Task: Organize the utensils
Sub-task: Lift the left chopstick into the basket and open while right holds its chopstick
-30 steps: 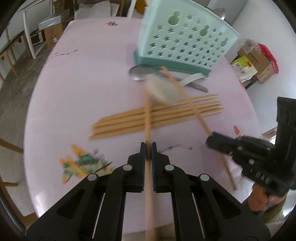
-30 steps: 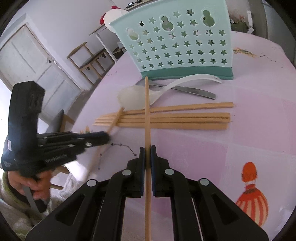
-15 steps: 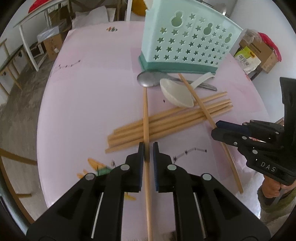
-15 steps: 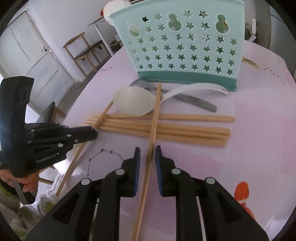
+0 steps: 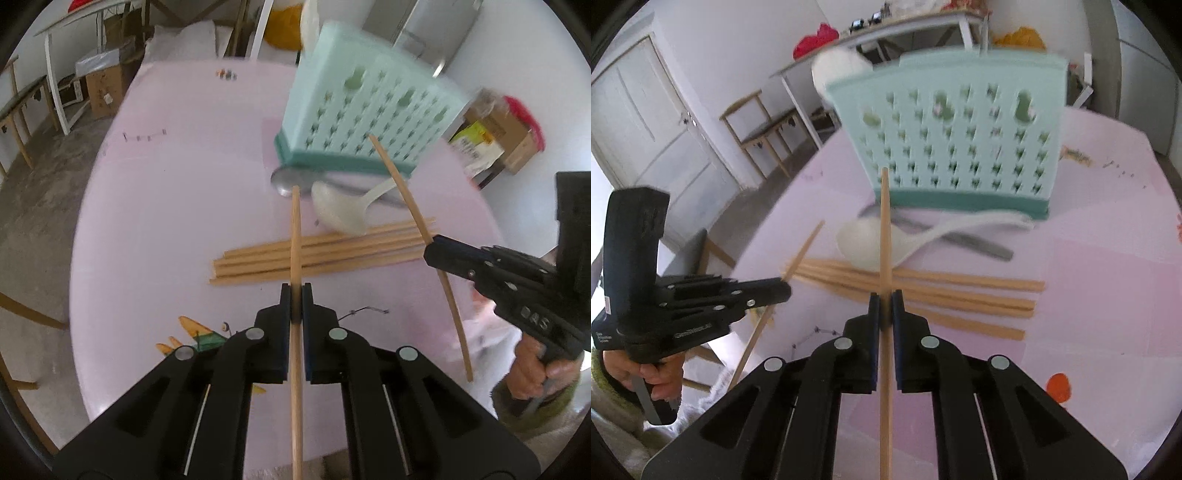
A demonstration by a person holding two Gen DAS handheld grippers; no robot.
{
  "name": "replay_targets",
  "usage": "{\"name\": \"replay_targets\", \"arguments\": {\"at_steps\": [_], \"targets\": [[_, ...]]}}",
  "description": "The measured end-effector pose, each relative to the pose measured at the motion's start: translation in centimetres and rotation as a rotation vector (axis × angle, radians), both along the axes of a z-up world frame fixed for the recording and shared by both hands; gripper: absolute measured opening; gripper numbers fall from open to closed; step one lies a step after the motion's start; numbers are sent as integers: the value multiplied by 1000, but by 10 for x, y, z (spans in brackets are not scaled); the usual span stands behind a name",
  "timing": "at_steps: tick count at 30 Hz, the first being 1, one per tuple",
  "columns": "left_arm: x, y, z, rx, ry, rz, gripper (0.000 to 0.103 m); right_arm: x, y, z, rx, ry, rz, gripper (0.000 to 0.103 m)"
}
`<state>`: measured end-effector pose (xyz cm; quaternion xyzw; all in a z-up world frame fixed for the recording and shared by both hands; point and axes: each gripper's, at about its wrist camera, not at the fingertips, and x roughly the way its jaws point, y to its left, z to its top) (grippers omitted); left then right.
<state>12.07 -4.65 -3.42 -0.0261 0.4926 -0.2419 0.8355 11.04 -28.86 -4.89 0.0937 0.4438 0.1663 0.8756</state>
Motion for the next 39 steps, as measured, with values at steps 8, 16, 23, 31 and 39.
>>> {"name": "replay_targets", "arguments": {"at_steps": [8,16,23,31,39], "targets": [[-1,32,89,-247,-235,45,4,-12,-27,40,70,-120,-65,7],[35,13,181,-481,-578,79,4,-12,-40,46,98,-143,-98,7],[87,-49,209,-527,-764,132,4,-7,-44,44,125,-147,-116,7],[163,-122,168,-473,-681,137,4,1,-55,33,137,-121,-132,7],[190,-133,123,-379,-610,159,4,8,-64,19,154,-92,-135,7]]}}
